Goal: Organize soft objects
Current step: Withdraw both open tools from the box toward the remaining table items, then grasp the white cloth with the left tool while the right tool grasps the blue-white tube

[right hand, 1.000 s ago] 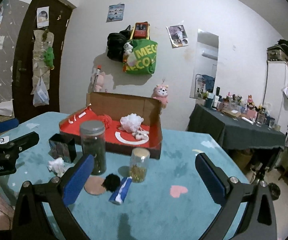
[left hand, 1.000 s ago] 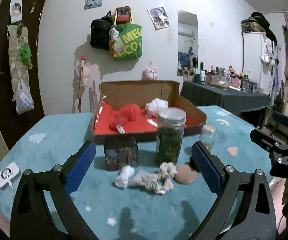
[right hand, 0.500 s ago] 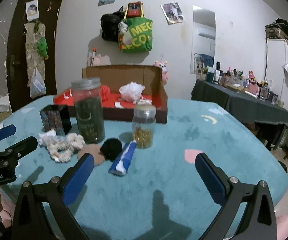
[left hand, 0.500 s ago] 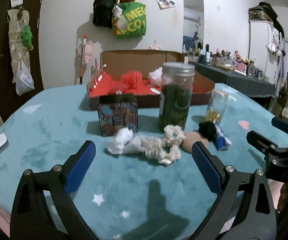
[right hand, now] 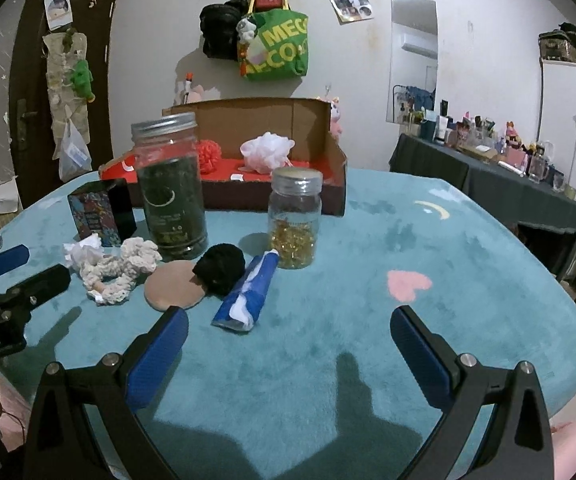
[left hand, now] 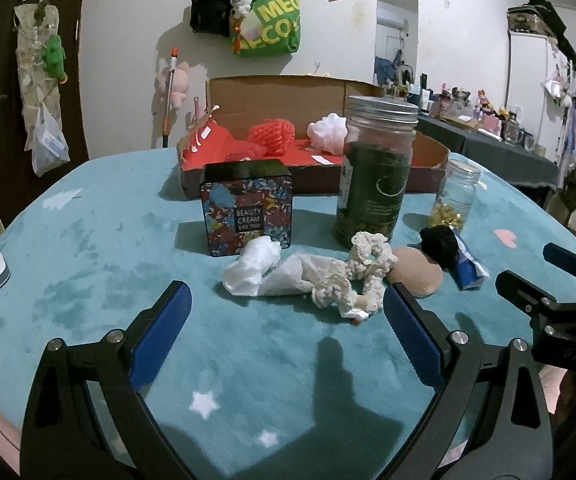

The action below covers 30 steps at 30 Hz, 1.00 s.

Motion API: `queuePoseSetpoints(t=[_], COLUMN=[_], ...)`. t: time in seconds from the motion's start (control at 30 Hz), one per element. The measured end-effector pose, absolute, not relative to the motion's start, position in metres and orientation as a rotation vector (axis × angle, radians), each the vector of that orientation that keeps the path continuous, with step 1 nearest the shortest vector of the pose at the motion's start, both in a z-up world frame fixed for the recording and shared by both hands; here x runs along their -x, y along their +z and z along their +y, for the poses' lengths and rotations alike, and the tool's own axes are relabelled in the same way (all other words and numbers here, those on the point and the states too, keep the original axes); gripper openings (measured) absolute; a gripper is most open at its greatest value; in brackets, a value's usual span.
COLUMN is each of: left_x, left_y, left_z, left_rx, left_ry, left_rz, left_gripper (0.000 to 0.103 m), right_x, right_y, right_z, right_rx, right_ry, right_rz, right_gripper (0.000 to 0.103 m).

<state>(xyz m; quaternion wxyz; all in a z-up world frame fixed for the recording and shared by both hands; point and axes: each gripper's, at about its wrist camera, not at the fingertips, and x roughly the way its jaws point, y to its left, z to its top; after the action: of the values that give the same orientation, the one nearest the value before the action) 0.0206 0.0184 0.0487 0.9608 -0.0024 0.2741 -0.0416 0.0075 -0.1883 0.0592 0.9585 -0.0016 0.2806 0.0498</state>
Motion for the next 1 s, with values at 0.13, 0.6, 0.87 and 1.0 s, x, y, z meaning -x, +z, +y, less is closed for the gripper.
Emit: queuePoseSetpoints(t=[0.13,0.6,0.87,1.0], left_x=[-0.027,-0.067,-0.091,-0.100], left_y=[0.051,0.056,0.052,0.047], left_z=[0.024,0.053,0.064,0.061], left_rx=[0.006,-0.017,-0.029,-0.079], left_ry=[-0.076,-0.091,-0.093,-0.097], left_rz=[0.567,0.673,0.740,0.763], left_gripper=[0.098,0.098,0.097,0.064], right_x=[-0.014,-0.049,-0.069,-0.074], right_y=[0.056,0.057,0.054,0.049], right_z=[-0.188,-0.186,-0.181,-0.175], right_rx=[-0.002,-0.032,-0.029,-0.015], right_ry=[0.110,0.148,0.176,0.198], right_rz=[0.592,0.668,0.727,0.749], right_gripper=[0.103,0.103,0.094,0.082])
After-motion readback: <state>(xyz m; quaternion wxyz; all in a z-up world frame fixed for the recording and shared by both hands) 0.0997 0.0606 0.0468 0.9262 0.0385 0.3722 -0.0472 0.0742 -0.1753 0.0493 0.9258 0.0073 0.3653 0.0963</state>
